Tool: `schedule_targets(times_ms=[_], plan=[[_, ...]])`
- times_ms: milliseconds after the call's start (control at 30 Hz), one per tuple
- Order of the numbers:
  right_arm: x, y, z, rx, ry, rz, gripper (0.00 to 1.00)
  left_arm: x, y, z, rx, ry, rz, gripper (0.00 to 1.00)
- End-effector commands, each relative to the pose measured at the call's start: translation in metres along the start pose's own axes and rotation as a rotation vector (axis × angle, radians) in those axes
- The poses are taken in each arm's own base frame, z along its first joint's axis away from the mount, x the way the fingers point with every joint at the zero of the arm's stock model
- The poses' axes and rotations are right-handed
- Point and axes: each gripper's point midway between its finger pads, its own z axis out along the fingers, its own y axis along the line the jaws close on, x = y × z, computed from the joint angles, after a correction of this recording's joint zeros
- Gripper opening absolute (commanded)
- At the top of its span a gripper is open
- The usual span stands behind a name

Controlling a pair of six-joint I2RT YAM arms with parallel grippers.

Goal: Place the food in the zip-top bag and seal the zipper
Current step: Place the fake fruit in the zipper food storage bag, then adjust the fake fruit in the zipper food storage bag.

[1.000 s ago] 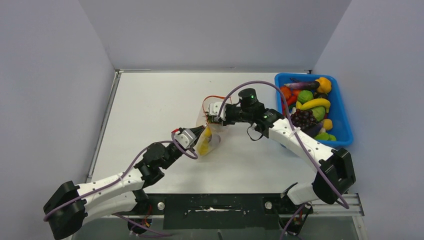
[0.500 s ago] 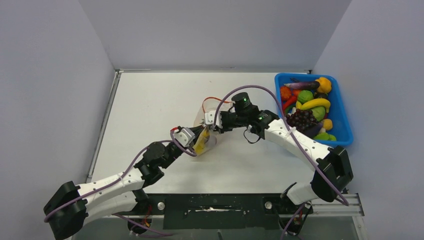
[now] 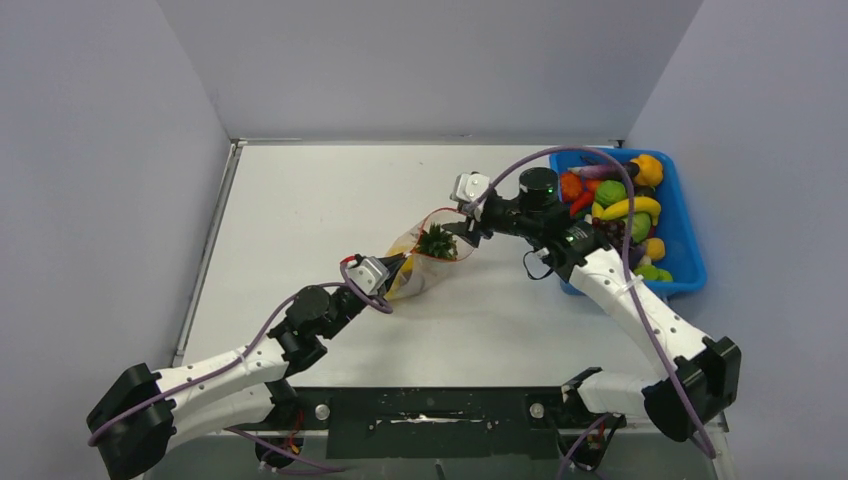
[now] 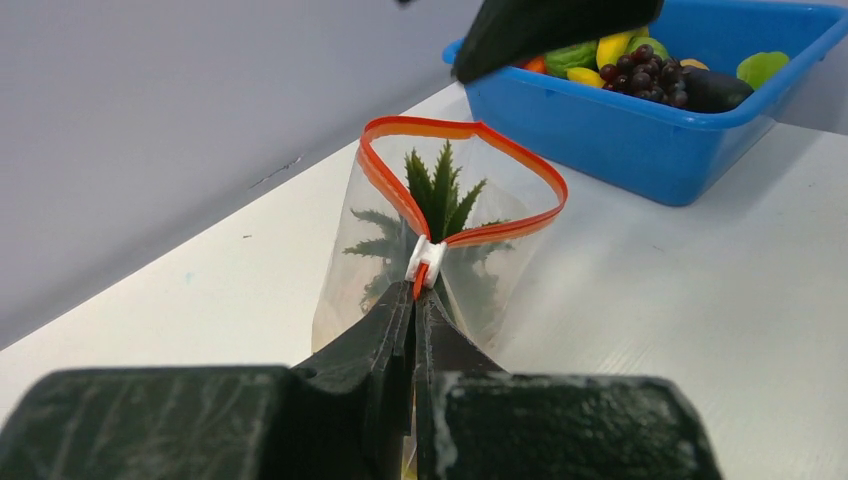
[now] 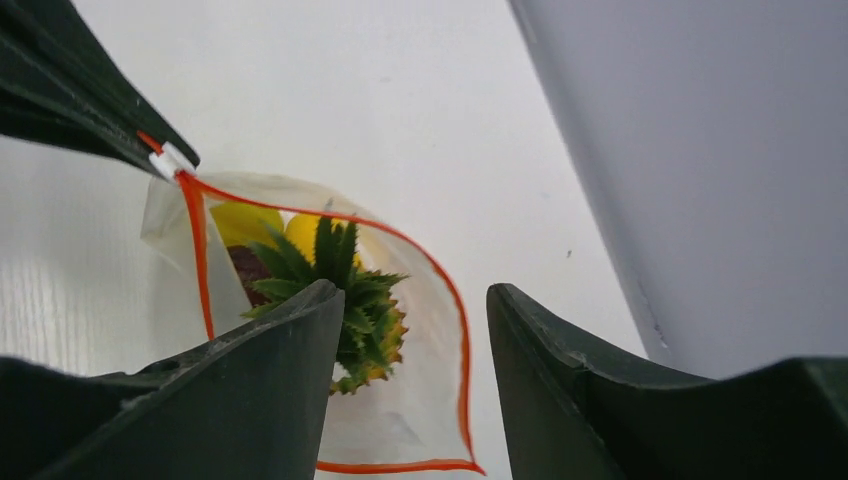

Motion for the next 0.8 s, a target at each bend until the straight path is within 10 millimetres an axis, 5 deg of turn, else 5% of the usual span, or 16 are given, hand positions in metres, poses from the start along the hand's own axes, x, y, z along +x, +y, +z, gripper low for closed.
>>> schedule_targets(times_ms=[0,167,400,767], plan=[[-0.035,-0.021,-0.021,0.113,-0.109,0.079,0.56,-0.020,0.007,0.003,-0.025,-0.070,-0.019,0.00],[0.006,-0.018,-0.020,0.147,-0.015,0.167,0.57,-0.023,0.007,0.003,-0.027,-0.077,-0.025,0.00],[0.034,-0.006,-0.012,0.089,-0.019,0.141,0.47,-0.024,0.006,0.003,-0.023,-0.086,-0.044,0.00],[0.018,0.009,0.045,-0.085,-0.181,0.097,0.31,-0.026,0.005,0.008,0.010,-0.108,-0.089,0.00]])
